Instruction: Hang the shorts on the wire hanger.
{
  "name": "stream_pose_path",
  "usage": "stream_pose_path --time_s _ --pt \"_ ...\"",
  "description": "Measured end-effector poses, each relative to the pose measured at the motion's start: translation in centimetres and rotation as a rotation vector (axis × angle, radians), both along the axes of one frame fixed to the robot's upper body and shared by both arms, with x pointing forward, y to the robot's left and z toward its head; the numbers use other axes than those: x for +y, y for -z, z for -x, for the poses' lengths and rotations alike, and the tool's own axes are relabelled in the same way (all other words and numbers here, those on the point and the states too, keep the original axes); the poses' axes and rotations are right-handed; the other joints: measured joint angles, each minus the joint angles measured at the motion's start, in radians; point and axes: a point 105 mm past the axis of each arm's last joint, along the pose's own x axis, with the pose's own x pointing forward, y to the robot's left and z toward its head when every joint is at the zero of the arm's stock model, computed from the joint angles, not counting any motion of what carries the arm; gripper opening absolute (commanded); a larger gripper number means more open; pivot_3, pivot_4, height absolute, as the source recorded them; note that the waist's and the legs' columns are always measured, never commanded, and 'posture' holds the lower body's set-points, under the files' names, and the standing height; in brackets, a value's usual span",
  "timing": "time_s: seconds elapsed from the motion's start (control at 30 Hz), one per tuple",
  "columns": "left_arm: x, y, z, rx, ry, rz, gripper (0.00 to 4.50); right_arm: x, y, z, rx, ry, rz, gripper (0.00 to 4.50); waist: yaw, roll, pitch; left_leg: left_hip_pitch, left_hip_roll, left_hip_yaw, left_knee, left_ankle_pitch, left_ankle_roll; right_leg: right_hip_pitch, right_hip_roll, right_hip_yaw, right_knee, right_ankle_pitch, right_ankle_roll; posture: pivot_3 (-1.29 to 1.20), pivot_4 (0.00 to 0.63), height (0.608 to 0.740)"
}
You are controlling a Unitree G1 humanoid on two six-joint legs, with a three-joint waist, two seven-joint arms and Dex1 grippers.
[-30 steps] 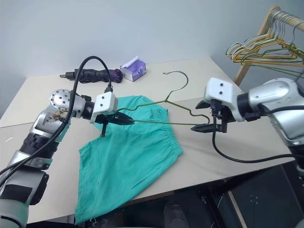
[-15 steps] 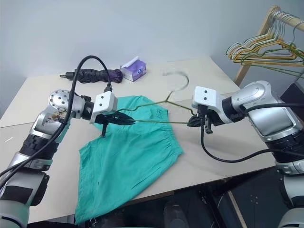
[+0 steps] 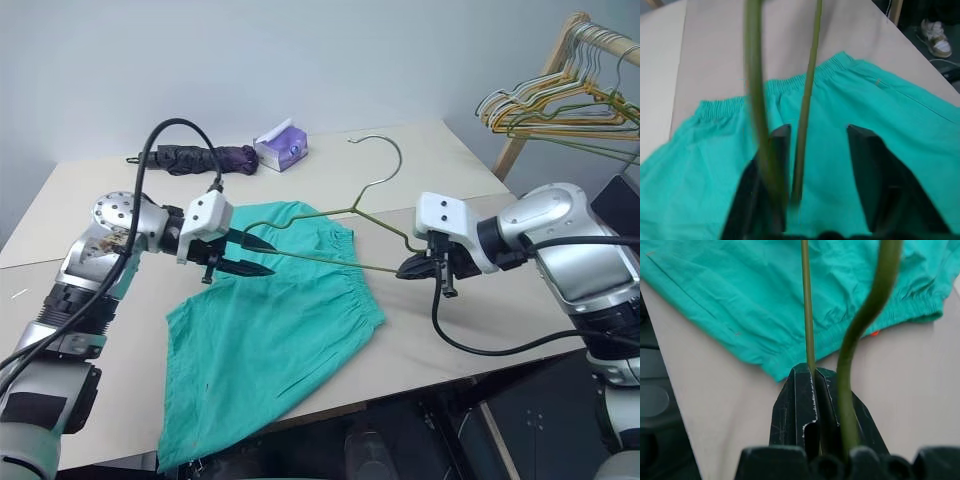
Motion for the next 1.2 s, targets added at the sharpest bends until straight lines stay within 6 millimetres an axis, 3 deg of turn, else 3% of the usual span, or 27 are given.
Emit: stream_pose_path --time_s 0.17,0.2,0.4,0.6,0.93,1.2 --pt "2.5 -1.3 -1.0 0.02 -0.14 0.105 4.42 -1.6 2.0 1.5 0.137 0.175 -0.089 0.0 0.003 0.0 0.0 0.0 0.0 0.0 0.0 0.0 0.0 0.0 0.0 0.0 0.0 0.0 0.0 -0.14 0.02 0.74" --pt "2.6 -1.6 -0.8 0.027 -0.146 0.126 4.47 -1.8 2.4 1.8 0.163 0.2 -0.105 0.0 0.004 0.0 0.0 0.0 0.0 0.0 0.0 0.0 0.0 0.001 0.0 0.0 0.0 0.0 0.0 -0.14 0.024 0.74" --pt "2.1 -2.6 2.8 0.115 -0.114 0.34 4.47 -5.0 6.5 3.8 0.394 0.487 -0.191 0.0 0.013 -0.001 0.0 0.001 0.0 0.0 0.0 -0.001 0.001 0.001 0.0 0.0 0.001 0.0 0.0 -0.1 0.041 0.74" --pt "1.7 -3.8 4.6 0.095 -0.042 0.353 4.47 -7.6 8.4 3.9 0.482 0.635 -0.227 0.0 0.043 0.0 0.0 0.004 0.0 0.002 0.0 -0.001 0.001 0.004 0.0 0.001 0.0 -0.003 0.006 -0.08 0.041 0.74" --pt "1.3 -4.0 5.4 0.085 -0.004 0.337 4.47 -6.8 10.5 2.8 0.569 0.665 -0.264 0.0 0.077 0.0 0.0 0.001 0.0 0.002 0.0 -0.002 0.003 0.003 0.001 0.001 -0.003 0.0 0.001 -0.06 0.056 0.74" --pt "1.4 -3.3 5.8 0.096 -0.015 0.321 4.47 -8.1 10.5 1.9 0.573 0.735 -0.285 0.0 0.112 -0.001 0.001 0.002 0.0 0.003 0.0 -0.002 0.003 0.003 0.001 0.001 -0.003 -0.001 0.001 -0.04 0.072 0.74"
